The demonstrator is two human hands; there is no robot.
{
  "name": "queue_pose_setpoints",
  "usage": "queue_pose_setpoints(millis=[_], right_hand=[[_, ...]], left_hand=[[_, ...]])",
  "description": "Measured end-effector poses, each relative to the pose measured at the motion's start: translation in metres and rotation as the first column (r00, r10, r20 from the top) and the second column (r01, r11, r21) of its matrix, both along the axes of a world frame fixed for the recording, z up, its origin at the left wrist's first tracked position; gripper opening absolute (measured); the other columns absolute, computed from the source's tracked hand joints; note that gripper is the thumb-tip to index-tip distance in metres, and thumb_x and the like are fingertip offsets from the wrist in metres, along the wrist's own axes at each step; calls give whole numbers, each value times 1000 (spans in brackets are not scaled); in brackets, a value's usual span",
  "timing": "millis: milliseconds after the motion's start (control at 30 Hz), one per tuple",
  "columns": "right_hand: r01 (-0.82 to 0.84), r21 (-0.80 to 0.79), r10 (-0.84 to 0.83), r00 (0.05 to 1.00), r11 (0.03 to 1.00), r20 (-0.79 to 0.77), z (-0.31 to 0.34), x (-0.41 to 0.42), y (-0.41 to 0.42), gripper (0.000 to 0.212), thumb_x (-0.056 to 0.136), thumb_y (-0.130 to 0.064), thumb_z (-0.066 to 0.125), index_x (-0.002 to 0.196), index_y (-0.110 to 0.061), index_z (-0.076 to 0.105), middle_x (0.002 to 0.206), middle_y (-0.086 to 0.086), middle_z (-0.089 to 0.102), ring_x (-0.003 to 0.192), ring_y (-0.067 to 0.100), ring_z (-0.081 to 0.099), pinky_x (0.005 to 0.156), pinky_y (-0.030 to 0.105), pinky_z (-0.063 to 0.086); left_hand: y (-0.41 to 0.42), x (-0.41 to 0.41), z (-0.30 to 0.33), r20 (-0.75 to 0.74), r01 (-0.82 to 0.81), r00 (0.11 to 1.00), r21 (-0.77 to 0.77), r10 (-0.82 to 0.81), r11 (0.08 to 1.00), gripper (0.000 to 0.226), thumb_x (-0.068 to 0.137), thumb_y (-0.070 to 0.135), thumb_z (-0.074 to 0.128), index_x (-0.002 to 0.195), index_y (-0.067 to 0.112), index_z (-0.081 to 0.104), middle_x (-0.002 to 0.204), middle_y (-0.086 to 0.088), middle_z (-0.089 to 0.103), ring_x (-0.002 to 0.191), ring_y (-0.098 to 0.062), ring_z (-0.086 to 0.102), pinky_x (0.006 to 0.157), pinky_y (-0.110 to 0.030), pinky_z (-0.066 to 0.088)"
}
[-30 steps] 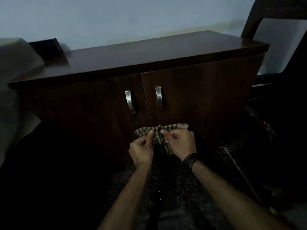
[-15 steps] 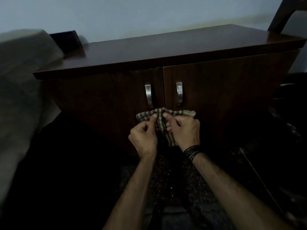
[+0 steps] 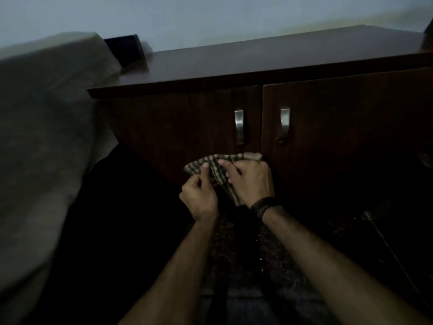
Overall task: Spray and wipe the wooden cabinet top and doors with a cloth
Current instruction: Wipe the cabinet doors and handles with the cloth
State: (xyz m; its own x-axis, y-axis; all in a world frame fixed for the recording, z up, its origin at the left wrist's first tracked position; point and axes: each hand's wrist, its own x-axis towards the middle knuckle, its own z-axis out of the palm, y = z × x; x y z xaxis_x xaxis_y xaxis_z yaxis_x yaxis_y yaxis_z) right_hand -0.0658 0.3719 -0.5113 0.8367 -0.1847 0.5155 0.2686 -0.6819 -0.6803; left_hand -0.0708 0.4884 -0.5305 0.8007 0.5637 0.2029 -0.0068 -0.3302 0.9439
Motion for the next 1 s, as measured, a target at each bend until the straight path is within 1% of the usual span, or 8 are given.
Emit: queue_pose_setpoints(millis=[100, 167, 267, 433, 633, 767, 833, 1000], right_hand=[[-28, -43, 26, 998, 999, -49, 7, 6, 35, 60, 90, -64, 52, 58, -16, 68, 53, -2, 64, 50, 10, 61, 51, 34, 51], [-27, -75, 19, 995, 997, -100, -4, 5, 48, 63, 91, -63, 54, 51, -14, 59, 47, -3, 56, 46, 12, 56, 46, 31, 41], [-72, -146, 38, 974, 987, -222, -36, 2, 58, 66, 92, -59, 56, 45, -14, 47, 43, -4, 44, 42, 11, 46, 47, 27, 28], [-109, -182, 42, 940, 977, -337, -64, 1, 70, 67, 93, -58, 54, 43, -15, 43, 45, -5, 45, 41, 9, 44, 47, 28, 31], [-171, -137, 129, 954, 976, -270, -40, 5, 85, 64, 95, -50, 58, 41, -21, 39, 43, -11, 42, 38, 3, 38, 43, 25, 25], [-169, -94, 159, 981, 981, -114, 10, 20, 120, 57, 94, -53, 56, 52, -15, 62, 52, -2, 59, 46, 10, 50, 45, 25, 29], [-128, -101, 117, 987, 987, -111, 29, 27, 133, 60, 93, -57, 54, 51, -14, 59, 50, -2, 57, 45, 12, 51, 42, 26, 30], [-143, -293, 96, 981, 945, -169, 9, 21, 137, 53, 95, -54, 53, 63, -14, 68, 68, 5, 67, 65, 26, 67, 53, 29, 41]], left_hand=[[34, 8, 0, 27, -73, 997, -4, 73, 997, 61, 95, 55, 54, 50, 14, 44, 46, 3, 44, 44, -8, 41, 47, -20, 31], [49, 12, -16, 24, -63, 998, -72, 64, 995, 60, 95, 50, 58, 48, 16, 40, 45, 6, 39, 44, -8, 37, 48, -23, 33], [63, 12, -58, -121, -64, 992, -172, 44, 983, 57, 94, 51, 57, 52, 13, 50, 51, 0, 49, 54, -16, 47, 57, -32, 41], [64, 12, -90, -273, -58, 961, -359, -46, 931, 48, 97, 46, 56, 63, 13, 61, 63, -5, 60, 63, -18, 55, 58, -27, 40], [55, 16, -74, -214, -178, 971, -351, 107, 919, 54, 98, 49, 51, 61, 10, 56, 74, -18, 67, 76, -34, 65, 64, -32, 40], [67, 38, -18, -31, -377, 920, -346, 391, 859, 56, 98, 50, 52, 71, 2, 63, 71, -13, 63, 66, -24, 55, 61, -27, 33], [77, 52, -2, -13, -428, 890, -369, 456, 825, 60, 95, 56, 52, 68, 4, 59, 65, -9, 59, 60, -20, 50, 59, -27, 32], [82, 49, -41, -138, -406, 912, -429, 386, 806, 68, 94, 59, 51, 68, -2, 63, 71, -20, 68, 62, -29, 59, 59, -30, 38]])
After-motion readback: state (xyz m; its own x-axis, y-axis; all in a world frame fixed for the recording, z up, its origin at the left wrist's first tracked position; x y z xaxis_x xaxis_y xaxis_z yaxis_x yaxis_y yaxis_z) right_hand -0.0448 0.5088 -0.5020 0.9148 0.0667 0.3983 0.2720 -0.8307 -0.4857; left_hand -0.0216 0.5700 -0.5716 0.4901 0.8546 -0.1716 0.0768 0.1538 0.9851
